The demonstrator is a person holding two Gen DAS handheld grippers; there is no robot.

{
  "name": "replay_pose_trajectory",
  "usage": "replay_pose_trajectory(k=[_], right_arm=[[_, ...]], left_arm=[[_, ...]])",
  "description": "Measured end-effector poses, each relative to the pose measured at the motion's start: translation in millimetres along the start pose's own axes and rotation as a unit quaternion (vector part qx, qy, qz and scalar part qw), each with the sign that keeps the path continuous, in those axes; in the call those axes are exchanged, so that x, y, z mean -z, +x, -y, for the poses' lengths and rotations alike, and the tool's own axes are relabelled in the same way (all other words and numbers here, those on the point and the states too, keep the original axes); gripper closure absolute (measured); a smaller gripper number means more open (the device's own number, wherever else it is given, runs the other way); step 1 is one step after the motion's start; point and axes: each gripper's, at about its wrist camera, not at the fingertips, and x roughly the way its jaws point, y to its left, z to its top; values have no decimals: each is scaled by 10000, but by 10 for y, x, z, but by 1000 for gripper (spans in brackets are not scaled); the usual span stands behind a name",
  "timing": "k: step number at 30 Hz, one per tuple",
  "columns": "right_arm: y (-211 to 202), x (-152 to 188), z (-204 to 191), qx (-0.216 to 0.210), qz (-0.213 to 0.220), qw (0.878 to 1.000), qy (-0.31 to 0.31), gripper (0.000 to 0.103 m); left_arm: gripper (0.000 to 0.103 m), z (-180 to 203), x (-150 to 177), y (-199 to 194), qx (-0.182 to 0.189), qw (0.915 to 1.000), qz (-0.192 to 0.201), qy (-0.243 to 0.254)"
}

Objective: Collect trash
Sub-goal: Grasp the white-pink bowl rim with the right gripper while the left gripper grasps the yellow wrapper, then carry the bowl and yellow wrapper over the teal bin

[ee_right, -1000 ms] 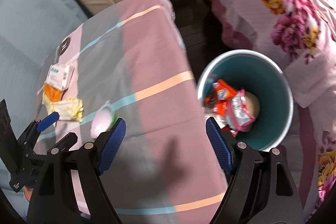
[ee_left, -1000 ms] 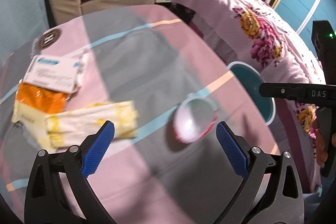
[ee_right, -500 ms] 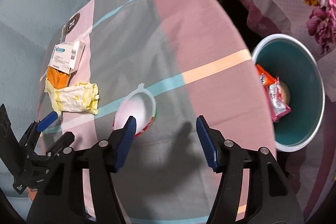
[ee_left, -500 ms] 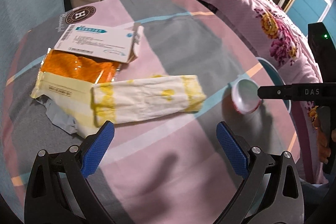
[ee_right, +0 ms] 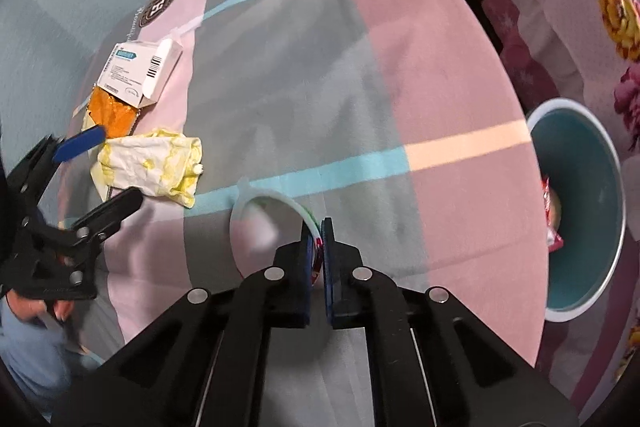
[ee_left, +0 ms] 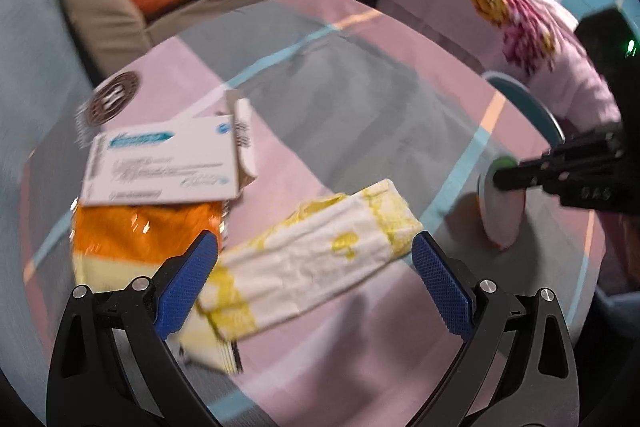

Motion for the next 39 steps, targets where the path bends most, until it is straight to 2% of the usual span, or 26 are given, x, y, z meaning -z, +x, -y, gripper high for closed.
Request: replay_pose_trajectory(k=[6,9,14,19,21,22,23,28,32,39], right_arm=[[-121,-37,167,-22,157,9996,227,99],[-177,-38,264,-55,198,9992,329,99],[-244,-27,376,-141,268,9987,409,99],[-298,9,419,-219,339,9982,446,99],[-323,22,443,-246,368,9980,459,99],[-333,30,453,-258,388,9978,469,99],[-348,43,469,-278,414,9975,493,99],[-437,89,554,-324,526,9966,550,99],[-535,137,684,-366,641,9952,640,99],[-750,199,948,-325,915,9918,826,99]], left_arm=[[6,1,16,250,524,9967,-554,291],[9,46,107,232,588,9959,-573,385],[34,6,154,172,373,9972,-522,373],[49,-48,118,172,212,9982,-497,245],[67,-62,87,161,218,9986,-478,17],[80,-60,74,158,290,9983,-487,-112],[86,-52,69,155,333,9978,-508,-255],[89,72,96,111,-34,9949,-529,-858],[89,211,78,-80,1,9916,-247,-1270],[89,692,-177,-292,101,9930,195,-1165]])
